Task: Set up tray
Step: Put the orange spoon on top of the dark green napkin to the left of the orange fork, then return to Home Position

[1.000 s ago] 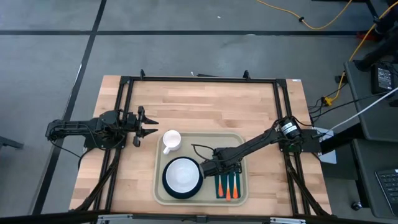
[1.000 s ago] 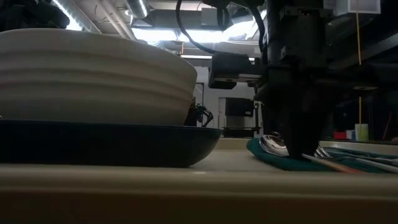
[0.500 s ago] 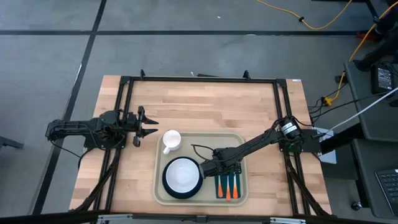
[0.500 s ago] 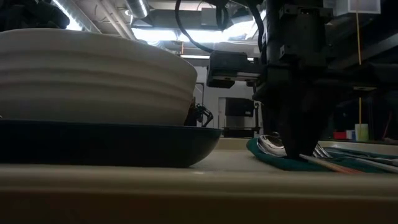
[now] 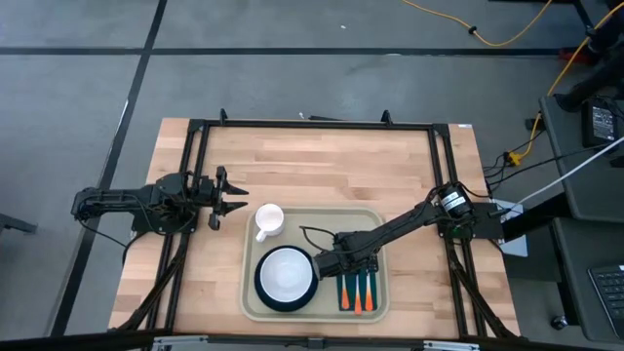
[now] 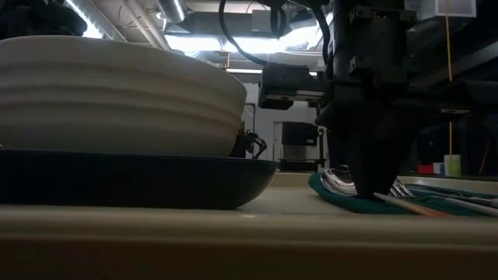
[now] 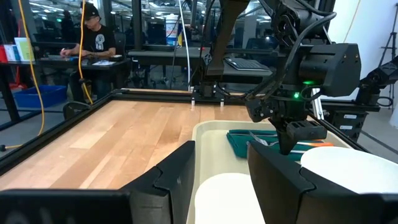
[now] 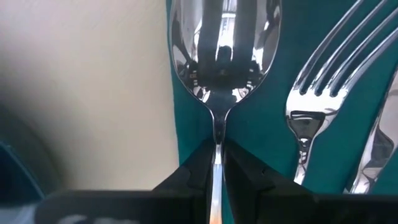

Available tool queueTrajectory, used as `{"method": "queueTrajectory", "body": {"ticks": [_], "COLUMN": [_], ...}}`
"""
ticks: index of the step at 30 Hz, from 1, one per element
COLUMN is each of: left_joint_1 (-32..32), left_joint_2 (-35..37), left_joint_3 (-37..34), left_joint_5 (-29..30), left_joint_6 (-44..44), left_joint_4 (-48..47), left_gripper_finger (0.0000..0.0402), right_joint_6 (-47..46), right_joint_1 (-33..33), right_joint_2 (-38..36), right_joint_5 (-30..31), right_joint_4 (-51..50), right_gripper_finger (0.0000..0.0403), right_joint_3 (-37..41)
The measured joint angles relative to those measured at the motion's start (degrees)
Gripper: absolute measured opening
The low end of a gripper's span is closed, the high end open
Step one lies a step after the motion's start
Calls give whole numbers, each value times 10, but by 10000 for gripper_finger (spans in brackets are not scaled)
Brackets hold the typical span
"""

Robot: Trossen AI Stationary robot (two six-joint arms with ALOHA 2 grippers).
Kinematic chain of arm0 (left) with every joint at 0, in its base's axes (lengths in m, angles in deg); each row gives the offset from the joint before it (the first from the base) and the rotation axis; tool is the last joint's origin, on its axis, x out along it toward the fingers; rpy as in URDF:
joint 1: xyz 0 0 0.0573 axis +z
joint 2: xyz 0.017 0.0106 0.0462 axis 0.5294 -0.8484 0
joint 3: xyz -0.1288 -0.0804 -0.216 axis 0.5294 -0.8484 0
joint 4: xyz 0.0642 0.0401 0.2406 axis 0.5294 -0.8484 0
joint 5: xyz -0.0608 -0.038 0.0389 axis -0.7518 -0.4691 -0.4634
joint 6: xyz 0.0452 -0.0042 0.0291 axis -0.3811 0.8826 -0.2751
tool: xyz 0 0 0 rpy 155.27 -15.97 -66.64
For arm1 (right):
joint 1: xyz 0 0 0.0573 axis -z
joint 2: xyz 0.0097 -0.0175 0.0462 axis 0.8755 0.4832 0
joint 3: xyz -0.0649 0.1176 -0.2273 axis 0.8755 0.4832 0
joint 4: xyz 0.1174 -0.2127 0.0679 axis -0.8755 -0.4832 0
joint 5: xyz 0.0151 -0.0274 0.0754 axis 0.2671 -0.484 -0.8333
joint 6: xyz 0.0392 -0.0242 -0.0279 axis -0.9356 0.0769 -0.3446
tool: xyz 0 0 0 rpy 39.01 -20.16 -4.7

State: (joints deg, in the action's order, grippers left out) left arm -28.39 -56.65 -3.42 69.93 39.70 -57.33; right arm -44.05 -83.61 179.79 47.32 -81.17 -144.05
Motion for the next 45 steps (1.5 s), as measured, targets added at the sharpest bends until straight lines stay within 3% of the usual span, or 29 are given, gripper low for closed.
{"method": "queueTrajectory", "body": {"ticks": [6, 17, 24, 28, 32, 35, 38, 45], "left_joint_1": [0, 0, 0, 0, 0, 0, 0, 0], "left_joint_2": [0, 0, 0, 0, 0, 0, 0, 0], "left_joint_3": [0, 0, 0, 0, 0, 0, 0, 0], "left_joint_5": [0, 0, 0, 0, 0, 0, 0, 0], "left_joint_6": [0, 0, 0, 0, 0, 0, 0, 0], "left_joint_4": [0, 0, 0, 0, 0, 0, 0, 0], "left_gripper_finger": [143, 143, 143, 143, 143, 143, 143, 143], "right_joint_6": [0, -11, -17, -15, 18, 105, 258, 635], "right_joint_1": [0, 0, 0, 0, 4, 19, 48, 166], "right_joint_2": [0, -3, -43, -71, -94, -111, -123, -129], "right_joint_5": [15, 11, 20, 73, 175, 291, 393, 445], "right_joint_4": [0, -2, -15, -93, -222, -287, -300, -275], "right_gripper_finger": [53, 192, 223, 219, 214, 213, 213, 213], "right_joint_3": [0, 0, -1, -41, -126, -210, -298, -488]}}
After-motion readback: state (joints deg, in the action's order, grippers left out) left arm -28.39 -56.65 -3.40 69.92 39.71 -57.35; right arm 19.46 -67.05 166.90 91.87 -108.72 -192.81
